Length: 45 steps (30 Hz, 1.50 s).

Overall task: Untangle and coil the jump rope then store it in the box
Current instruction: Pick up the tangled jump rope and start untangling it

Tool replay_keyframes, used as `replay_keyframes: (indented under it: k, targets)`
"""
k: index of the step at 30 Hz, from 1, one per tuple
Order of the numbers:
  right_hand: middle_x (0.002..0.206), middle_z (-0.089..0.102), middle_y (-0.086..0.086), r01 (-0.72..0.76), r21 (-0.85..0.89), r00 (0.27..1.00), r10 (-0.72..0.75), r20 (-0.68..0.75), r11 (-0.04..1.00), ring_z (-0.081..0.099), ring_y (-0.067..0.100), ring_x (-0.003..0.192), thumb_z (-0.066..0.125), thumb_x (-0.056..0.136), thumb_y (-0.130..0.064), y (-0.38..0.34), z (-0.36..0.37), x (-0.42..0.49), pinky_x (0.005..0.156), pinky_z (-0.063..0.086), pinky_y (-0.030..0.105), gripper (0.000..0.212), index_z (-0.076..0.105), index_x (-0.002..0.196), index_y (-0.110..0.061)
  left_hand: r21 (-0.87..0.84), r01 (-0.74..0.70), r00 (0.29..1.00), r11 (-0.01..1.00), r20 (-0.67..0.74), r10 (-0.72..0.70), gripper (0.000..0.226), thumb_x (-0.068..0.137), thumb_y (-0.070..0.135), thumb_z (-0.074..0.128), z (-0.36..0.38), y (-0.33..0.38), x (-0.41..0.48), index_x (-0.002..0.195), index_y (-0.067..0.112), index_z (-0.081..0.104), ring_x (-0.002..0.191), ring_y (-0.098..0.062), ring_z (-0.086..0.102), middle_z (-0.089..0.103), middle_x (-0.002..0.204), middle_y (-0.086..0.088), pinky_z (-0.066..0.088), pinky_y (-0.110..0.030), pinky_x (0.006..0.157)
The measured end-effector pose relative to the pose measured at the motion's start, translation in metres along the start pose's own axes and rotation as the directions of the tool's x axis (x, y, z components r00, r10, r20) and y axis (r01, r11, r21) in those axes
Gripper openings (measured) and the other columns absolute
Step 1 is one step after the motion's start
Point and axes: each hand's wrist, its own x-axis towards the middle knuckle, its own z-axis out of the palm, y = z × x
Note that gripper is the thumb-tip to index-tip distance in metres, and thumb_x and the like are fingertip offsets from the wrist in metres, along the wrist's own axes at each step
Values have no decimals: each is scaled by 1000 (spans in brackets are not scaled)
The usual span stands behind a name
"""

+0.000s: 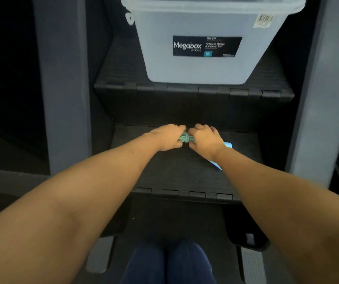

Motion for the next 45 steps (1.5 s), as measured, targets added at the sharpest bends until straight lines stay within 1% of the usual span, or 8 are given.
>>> replay_keyframes:
  k: [5,17,22,29,33,39,42,45]
  targets:
    - [126,60,7,8,41,1000,-8,4,999,51,29,124,54,94,-26,-20,-86,-33,115,29,52,39,55,131,-16,-12,-39,997,999,-62,38,41,96,25,66,-67,24,-48,131,12,48,86,-25,59,56,116,-8,49,-41,74]
    - [112,59,8,66,210,951,2,-309,976,59,32,95,61,91,-16,-90,-295,-153,76,50,43,30,60,121,-12,-187,30,948,982,-305,-87,42,93,32,69,-245,94,-192,130,19,53,107,-31,66,69,121,-5,52,-44,88]
    - [101,60,6,140,242,915,-32,-402,960,59,29,85,63,88,-11,-110,-349,-203,70,49,41,22,55,109,-14,-450,-54,953,891,-290,-89,17,95,29,71,-288,125,-250,92,22,55,77,-25,65,67,86,-2,54,-39,65]
    - [101,67,7,154,809,978,27,-206,567,65,19,92,70,85,-12,-143,-395,-290,79,53,32,41,53,121,-22,-344,-118,879,931,-472,-63,4,106,15,51,-305,180,-334,103,12,51,83,-18,55,58,91,3,41,-29,65]
    - [120,70,7,163,870,983,2,-185,466,71,22,106,64,94,-22,-148,-396,-333,91,59,39,30,63,122,-30,-361,-80,855,929,-505,-123,15,104,21,58,-295,204,-372,113,10,51,86,-20,57,62,99,-4,44,-33,69]
    - [108,73,19,229,908,969,3,-246,349,76,36,92,71,91,-9,-161,-394,-386,84,62,42,27,61,115,-13,-478,-103,809,872,-551,-206,56,91,13,69,-280,235,-418,141,19,43,105,-25,57,46,135,-11,50,-32,81]
    - [102,74,16,254,875,950,63,-306,413,75,31,91,73,91,-14,-165,-392,-398,80,62,40,25,58,111,-14,-647,-231,864,727,-480,-153,46,99,20,63,-283,249,-435,143,21,47,101,-9,60,53,128,-3,49,-14,70]
    - [99,73,16,259,897,948,81,-307,359,75,28,88,73,92,-15,-165,-397,-408,73,61,36,23,57,107,-11,-760,-262,900,594,-415,-135,40,101,35,64,-289,254,-440,138,22,58,120,-15,63,61,133,-2,58,-25,88]
